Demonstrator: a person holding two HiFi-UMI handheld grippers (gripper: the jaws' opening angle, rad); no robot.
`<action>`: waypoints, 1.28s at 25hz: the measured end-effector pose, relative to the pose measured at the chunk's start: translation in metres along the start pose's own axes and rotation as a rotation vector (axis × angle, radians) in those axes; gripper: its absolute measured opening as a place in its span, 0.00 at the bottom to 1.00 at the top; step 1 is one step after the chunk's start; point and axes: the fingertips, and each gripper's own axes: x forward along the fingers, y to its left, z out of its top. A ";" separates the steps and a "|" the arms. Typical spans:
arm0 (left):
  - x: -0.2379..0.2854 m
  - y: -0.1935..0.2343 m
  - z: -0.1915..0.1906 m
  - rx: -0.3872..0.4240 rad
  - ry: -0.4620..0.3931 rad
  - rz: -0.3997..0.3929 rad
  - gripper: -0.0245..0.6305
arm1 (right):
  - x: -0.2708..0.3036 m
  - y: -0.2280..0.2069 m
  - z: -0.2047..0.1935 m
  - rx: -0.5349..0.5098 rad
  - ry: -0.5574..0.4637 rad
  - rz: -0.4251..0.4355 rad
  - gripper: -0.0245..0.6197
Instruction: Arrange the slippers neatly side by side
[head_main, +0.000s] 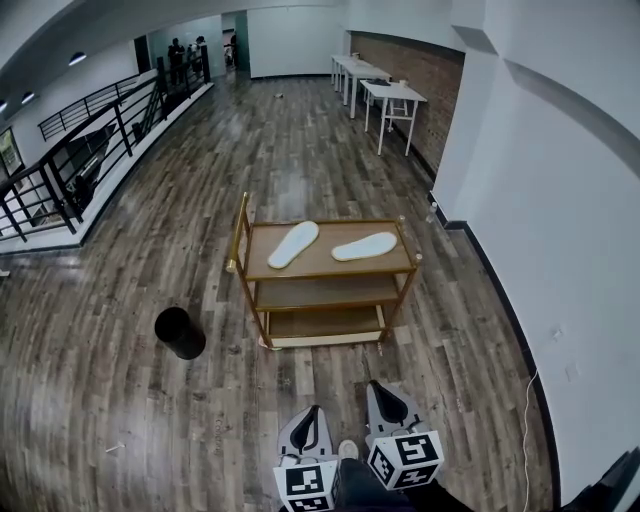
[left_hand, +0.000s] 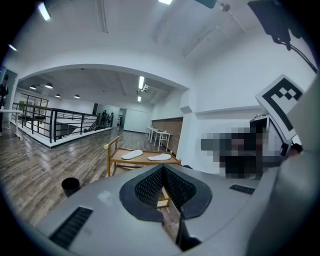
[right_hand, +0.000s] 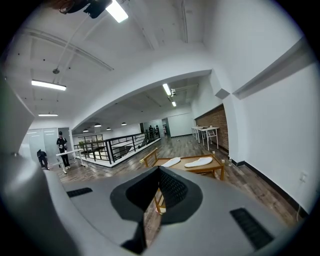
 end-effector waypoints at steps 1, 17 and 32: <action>0.009 0.000 0.001 0.001 -0.002 0.001 0.04 | 0.007 -0.005 0.003 -0.004 0.000 0.004 0.04; 0.119 0.005 0.038 0.021 -0.018 0.082 0.04 | 0.093 -0.075 0.042 -0.022 0.003 0.063 0.04; 0.157 0.018 0.049 0.025 -0.016 0.117 0.04 | 0.132 -0.098 0.051 -0.013 0.006 0.069 0.04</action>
